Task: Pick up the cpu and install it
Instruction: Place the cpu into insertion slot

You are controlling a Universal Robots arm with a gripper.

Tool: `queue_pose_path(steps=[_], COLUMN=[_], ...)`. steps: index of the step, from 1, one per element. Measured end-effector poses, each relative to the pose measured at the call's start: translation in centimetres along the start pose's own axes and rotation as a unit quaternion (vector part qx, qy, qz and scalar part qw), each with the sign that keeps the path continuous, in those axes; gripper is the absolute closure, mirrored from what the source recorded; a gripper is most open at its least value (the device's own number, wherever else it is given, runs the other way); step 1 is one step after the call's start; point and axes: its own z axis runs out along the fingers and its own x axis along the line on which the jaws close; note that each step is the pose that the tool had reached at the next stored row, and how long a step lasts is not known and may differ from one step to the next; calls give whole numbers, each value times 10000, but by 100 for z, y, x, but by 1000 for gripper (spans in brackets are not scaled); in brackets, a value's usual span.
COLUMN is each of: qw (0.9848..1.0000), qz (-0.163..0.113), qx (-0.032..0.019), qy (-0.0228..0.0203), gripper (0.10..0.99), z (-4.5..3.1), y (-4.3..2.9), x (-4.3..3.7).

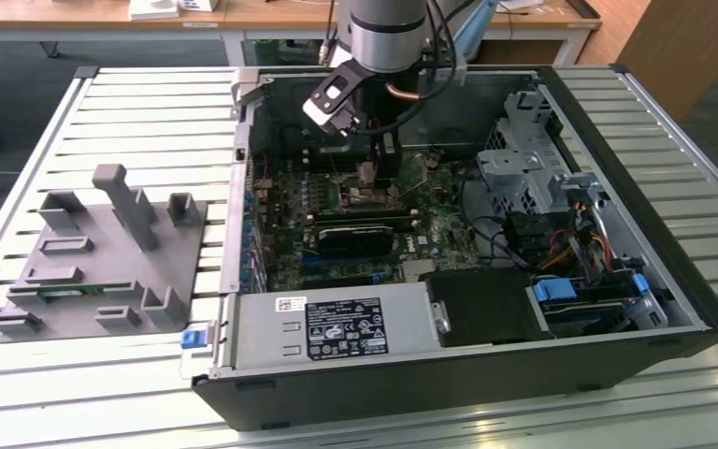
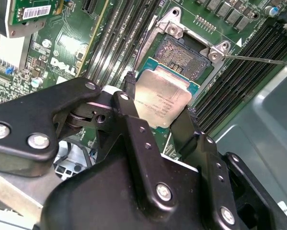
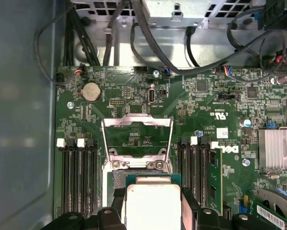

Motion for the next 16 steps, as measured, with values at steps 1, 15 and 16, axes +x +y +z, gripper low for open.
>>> queue_pose_path(steps=[1,15,16], qw=[10000,9997,9997], qz=[1,-257,-259], qx=[0,-3,-4], qy=[-1,11,12], gripper=[545,545,545], z=[5,63,66], y=[0,-4,-4], x=[0,7,7])
